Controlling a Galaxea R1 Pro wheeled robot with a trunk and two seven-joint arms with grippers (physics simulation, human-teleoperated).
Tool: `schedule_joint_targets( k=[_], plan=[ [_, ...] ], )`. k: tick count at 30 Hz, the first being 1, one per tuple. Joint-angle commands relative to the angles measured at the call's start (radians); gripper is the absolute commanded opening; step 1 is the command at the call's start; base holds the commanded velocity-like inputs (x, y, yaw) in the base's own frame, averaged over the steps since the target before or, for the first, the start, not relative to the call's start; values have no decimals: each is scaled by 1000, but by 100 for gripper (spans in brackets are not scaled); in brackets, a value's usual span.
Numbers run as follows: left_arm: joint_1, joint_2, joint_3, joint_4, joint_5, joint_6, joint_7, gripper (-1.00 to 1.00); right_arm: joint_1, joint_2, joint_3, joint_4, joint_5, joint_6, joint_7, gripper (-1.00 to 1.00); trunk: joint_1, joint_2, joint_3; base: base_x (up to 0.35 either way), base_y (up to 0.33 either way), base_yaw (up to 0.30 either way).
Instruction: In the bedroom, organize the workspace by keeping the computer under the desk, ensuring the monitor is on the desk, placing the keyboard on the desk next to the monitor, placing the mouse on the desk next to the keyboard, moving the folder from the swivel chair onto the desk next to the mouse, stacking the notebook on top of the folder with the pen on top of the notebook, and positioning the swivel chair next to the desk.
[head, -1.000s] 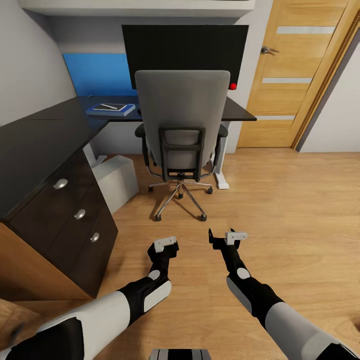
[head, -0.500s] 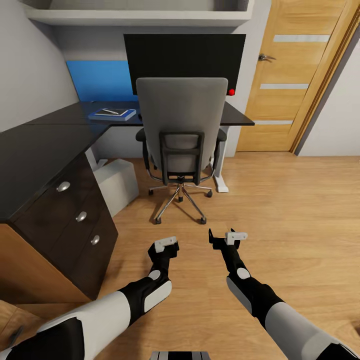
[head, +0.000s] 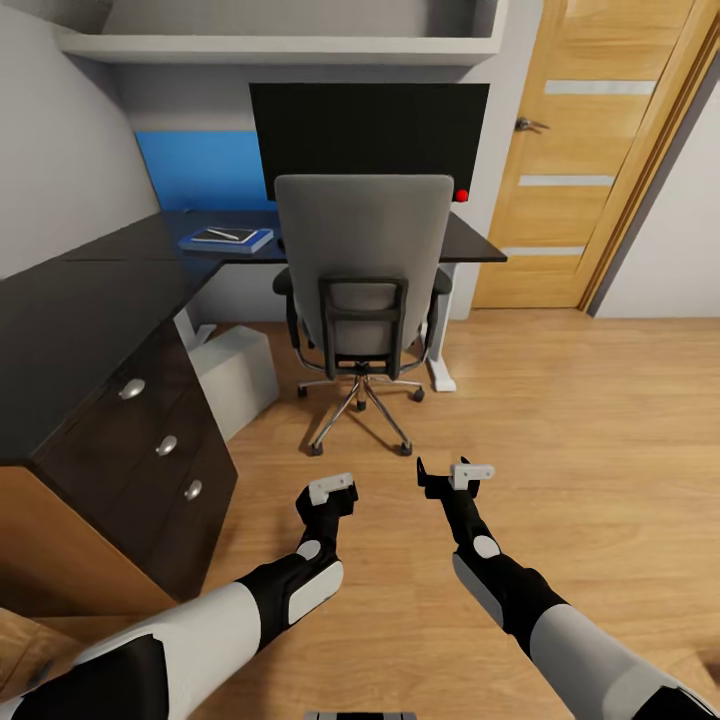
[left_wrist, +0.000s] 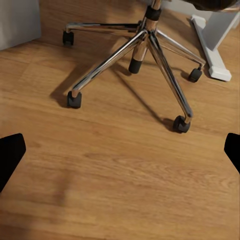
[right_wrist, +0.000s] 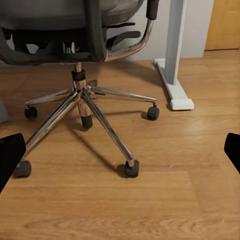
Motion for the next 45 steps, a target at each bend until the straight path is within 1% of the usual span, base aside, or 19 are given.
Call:
schedule_joint_targets(
  k=[1, 17, 21, 22, 32, 38, 45],
  plan=[
    [-1, 1, -8, -1, 6, -5, 6, 100, -1, -1, 8, -1, -7, -4, -8, 100, -4, 7, 2, 0, 0, 0],
    [-1, 2, -8, -1, 5, -4, 4, 100, -1, 1, 0, -2, -14, 4, -13, 100, -65, 119, 53, 0, 0, 0],
    [-1, 2, -8, -1, 5, -4, 2, 100, -1, 1, 2, -2, -12, 2, -13, 100, -81, 147, 65, 0, 0, 0],
    [-1, -1, -3, -1, 11, 4, 3, 100, -1, 2, 3, 0, -9, 1, -14, 100, -85, 154, 68, 0, 0, 0],
    [-1, -1, -2, -1, 9, 4, 4, 100, -1, 1, 0, 2, -9, 4, -15, 100, -123, 224, 100, 0, 0, 0],
    [-1, -1, -2, -1, 8, 4, 4, 100, -1, 0, 3, 2, -9, -1, -43, 100, -146, 266, 118, 0, 0, 0],
    [-1, -1, -2, -1, 8, 4, 5, 100, -1, 0, 5, 2, -7, -8, -55, 100, -173, 315, 141, 0, 0, 0]
  ],
)
